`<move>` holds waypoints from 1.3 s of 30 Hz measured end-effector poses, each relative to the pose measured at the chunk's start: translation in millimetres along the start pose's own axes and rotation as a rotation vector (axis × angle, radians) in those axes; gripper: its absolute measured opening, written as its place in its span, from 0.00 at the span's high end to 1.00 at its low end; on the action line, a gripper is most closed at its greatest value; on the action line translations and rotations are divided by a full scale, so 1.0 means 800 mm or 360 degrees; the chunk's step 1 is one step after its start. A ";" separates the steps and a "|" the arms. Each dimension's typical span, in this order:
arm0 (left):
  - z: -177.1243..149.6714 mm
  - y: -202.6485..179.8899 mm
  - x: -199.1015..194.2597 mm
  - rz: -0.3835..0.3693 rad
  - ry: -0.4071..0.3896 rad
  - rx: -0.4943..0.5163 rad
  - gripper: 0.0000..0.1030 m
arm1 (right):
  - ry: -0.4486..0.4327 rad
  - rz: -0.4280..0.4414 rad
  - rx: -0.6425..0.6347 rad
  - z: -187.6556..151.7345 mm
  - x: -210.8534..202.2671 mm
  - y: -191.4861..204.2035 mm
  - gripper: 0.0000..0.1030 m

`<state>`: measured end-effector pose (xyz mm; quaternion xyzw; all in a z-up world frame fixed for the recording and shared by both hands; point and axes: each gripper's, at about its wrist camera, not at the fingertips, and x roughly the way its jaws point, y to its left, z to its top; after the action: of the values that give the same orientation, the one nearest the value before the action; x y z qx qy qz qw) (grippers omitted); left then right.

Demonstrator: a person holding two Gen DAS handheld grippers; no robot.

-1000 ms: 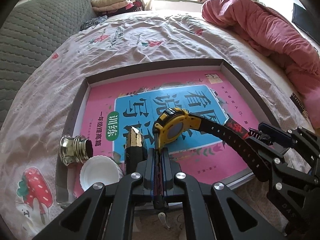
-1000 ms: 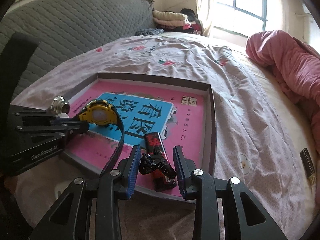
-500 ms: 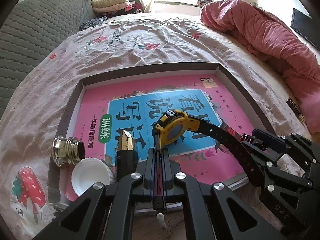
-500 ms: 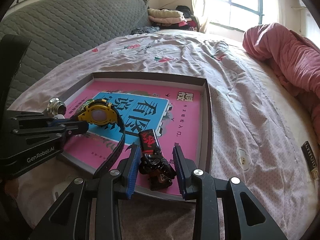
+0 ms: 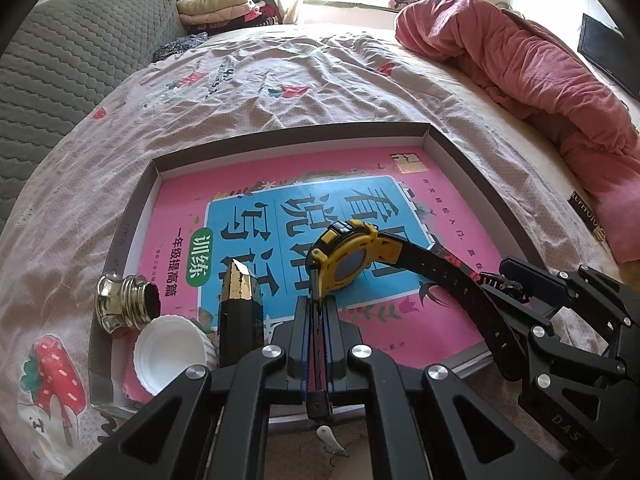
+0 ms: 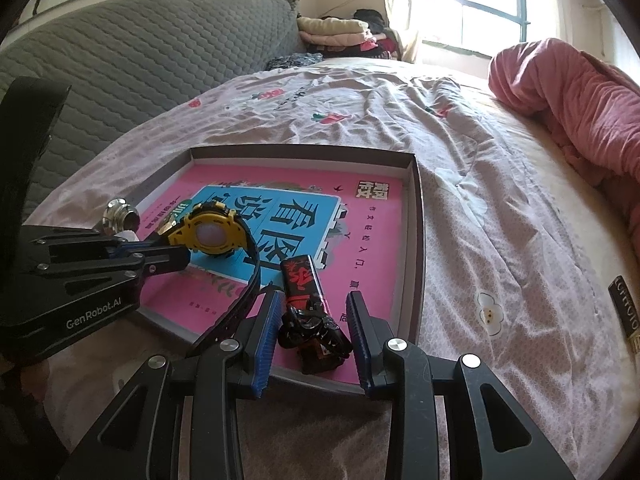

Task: Organize rigid objects
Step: 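Lower the yellow watch with the left gripper while the right lowers the black clip into the tray, then open the right gripper off the black clip while the left opens off the yellow watch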

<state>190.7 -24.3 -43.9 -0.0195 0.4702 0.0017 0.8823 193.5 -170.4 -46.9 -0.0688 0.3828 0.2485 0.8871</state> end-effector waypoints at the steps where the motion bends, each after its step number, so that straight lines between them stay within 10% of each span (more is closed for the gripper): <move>1: 0.000 0.000 0.000 0.0001 -0.0001 0.0002 0.95 | -0.0002 0.0000 0.0002 0.000 -0.001 0.000 0.66; 39: -0.010 -0.020 0.007 -0.0061 0.0046 -0.0018 0.94 | -0.0180 -0.0019 0.0283 0.004 -0.040 -0.054 0.39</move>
<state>187.6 -40.4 -52.8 -0.0334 0.4825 -0.0129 0.8752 198.3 -219.6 -24.7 0.0221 0.3522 0.2117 0.9114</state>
